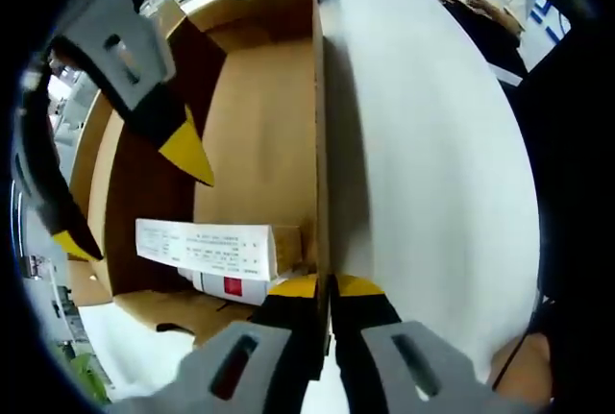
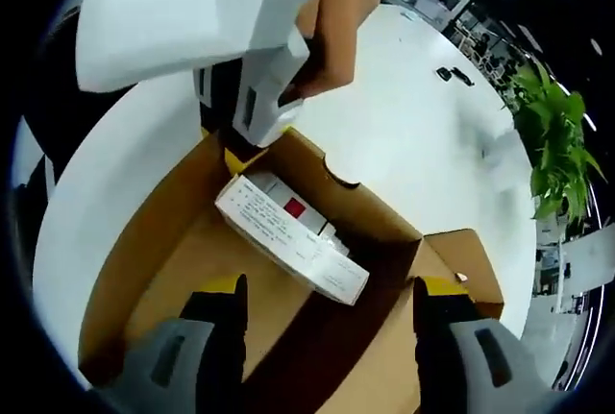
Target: Operate the shoe box by opening the lid, removing the specified soft item, and placing it in the target area until the item is outside and the box remains undamaged.
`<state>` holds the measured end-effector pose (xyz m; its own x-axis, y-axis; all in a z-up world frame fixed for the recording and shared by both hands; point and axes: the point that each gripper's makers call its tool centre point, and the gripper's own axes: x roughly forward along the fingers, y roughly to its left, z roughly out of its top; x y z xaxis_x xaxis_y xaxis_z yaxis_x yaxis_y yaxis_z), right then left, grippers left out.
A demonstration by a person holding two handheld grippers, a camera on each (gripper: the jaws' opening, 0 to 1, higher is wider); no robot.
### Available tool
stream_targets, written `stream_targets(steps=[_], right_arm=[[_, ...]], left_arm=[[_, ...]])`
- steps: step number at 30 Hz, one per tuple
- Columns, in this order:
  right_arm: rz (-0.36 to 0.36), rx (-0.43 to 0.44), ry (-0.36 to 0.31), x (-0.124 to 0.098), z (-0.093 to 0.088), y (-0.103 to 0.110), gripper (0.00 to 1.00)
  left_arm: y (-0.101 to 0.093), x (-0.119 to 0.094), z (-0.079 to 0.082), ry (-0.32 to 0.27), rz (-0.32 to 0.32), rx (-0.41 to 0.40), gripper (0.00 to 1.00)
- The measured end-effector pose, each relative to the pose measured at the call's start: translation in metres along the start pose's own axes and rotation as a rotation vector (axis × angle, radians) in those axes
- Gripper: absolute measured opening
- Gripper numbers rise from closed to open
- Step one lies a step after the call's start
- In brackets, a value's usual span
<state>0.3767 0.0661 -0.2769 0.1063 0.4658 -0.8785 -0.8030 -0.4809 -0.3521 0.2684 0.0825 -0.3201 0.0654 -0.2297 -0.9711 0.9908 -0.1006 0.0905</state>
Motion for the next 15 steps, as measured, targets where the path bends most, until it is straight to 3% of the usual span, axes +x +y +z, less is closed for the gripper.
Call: stream_targets(steps=[11,15], right_arm=[[-0.013,-0.026,-0.030,-0.003,0.003,-0.001,0.68],[0.027,-0.059,-0.035,0.002,0.008,0.010,0.64]], left_arm=[[-0.002,0.000,0.001,0.001,-0.002,-0.001,0.03],[-0.004,0.000,0.002,-0.001,-0.003,-0.003,0.03]])
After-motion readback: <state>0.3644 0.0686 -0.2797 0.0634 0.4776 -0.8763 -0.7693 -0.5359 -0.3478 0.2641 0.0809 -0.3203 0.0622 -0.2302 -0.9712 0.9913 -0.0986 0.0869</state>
